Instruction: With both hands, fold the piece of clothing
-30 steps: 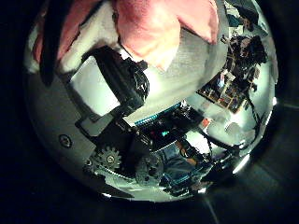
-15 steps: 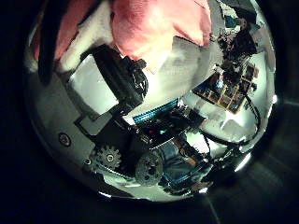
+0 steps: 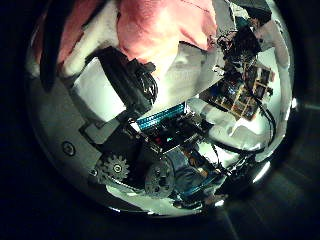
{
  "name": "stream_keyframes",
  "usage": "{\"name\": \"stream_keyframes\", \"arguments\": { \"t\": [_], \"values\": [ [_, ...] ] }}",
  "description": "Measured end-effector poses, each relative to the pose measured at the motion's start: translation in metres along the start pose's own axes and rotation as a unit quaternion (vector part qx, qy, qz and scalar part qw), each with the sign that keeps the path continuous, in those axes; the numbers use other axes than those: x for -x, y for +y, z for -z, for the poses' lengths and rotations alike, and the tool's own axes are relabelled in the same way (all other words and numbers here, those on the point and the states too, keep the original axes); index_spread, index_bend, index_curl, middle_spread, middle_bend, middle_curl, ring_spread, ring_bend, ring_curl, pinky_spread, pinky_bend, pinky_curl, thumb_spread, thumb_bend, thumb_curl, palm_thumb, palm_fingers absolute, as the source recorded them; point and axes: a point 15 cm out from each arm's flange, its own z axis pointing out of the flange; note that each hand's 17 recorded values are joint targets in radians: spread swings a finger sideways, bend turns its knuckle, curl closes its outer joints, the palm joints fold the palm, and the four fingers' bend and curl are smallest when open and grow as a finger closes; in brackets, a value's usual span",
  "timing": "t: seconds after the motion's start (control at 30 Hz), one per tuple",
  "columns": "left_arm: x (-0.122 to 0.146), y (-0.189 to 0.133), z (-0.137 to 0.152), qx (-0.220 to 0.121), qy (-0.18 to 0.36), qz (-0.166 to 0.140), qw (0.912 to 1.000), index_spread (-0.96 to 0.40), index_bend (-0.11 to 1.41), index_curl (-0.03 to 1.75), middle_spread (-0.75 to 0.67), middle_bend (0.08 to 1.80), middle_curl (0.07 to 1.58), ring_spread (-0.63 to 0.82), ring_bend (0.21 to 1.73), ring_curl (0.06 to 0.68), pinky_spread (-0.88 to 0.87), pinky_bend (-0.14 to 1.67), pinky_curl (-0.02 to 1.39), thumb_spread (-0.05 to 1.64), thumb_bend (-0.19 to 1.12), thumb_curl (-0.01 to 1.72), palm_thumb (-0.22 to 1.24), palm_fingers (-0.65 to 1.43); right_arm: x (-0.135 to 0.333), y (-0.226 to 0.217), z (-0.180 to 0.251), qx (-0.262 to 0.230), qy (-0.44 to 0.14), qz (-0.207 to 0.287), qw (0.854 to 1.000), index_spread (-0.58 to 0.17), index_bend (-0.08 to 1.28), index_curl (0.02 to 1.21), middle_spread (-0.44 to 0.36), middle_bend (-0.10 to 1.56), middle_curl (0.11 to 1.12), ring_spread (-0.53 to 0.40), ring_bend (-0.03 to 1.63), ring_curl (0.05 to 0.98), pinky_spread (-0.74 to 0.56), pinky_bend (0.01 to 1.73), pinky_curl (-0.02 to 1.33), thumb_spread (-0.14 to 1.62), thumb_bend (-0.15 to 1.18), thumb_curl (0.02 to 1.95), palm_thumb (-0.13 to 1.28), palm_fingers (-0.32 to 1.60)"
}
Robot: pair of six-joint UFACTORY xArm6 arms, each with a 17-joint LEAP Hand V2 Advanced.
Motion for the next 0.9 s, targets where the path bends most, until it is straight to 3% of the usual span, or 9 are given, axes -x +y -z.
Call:
{"name": "stream_keyframes", "arguments": {
  "t": [0.3, 0.57, 0.73, 0.9],
  "values": [
    [0.000, 0.007, 0.015, -0.014, 0.001, 0.000, 0.9999, -0.67, 0.59, 1.11, -0.48, 1.04, 0.92, -0.45, 1.29, 0.545, -0.72, 0.49, 0.82, 1.40, -0.01, 0.36, 0.66, 0.96, -0.014, -0.009, -0.005, -0.003, 0.030, -0.019, 0.999, -0.243, 0.19, 0.35, -0.115, 0.43, 0.53, -0.255, 0.77, 0.541, -0.03, 0.41, 0.29, 1.07, -0.02, 0.33, 0.50, 0.37],
    [0.000, 0.013, 0.018, -0.012, -0.001, 0.000, 0.9999, -0.68, 0.58, 1.12, -0.48, 1.02, 0.93, -0.45, 1.28, 0.544, -0.74, 0.45, 0.86, 1.40, -0.01, 0.36, 0.66, 0.97, -0.009, -0.010, -0.004, -0.005, 0.034, -0.019, 0.999, -0.299, 0.22, 0.39, -0.197, 0.55, 0.62, -0.321, 0.91, 0.609, -0.20, 0.53, 0.31, 1.07, -0.02, 0.34, 0.54, 0.65],
    [0.001, 0.016, 0.022, -0.017, -0.001, -0.001, 0.9999, -0.68, 0.57, 1.12, -0.48, 1.02, 0.93, -0.45, 1.27, 0.543, -0.75, 0.43, 0.88, 1.39, -0.01, 0.37, 0.66, 0.98, -0.006, -0.011, -0.001, -0.010, 0.035, -0.023, 0.999, -0.391, 0.33, 0.47, -0.270, 0.65, 0.71, -0.338, 0.99, 0.662, -0.35, 0.70, 0.37, 1.08, -0.01, 0.35, 0.61, 0.91],
    [0.002, 0.019, 0.025, -0.019, 0.000, 0.000, 0.9998, -0.68, 0.56, 1.13, -0.48, 1.01, 0.93, -0.45, 1.27, 0.543, -0.76, 0.41, 0.90, 1.39, -0.01, 0.37, 0.66, 0.98, -0.005, -0.011, 0.009, -0.024, 0.040, -0.020, 0.999, -0.448, 0.55, 0.62, -0.312, 0.75, 0.81, -0.330, 1.02, 0.708, -0.41, 0.90, 0.48, 1.09, 0.01, 0.38, 0.73, 1.13]
  ]
}}
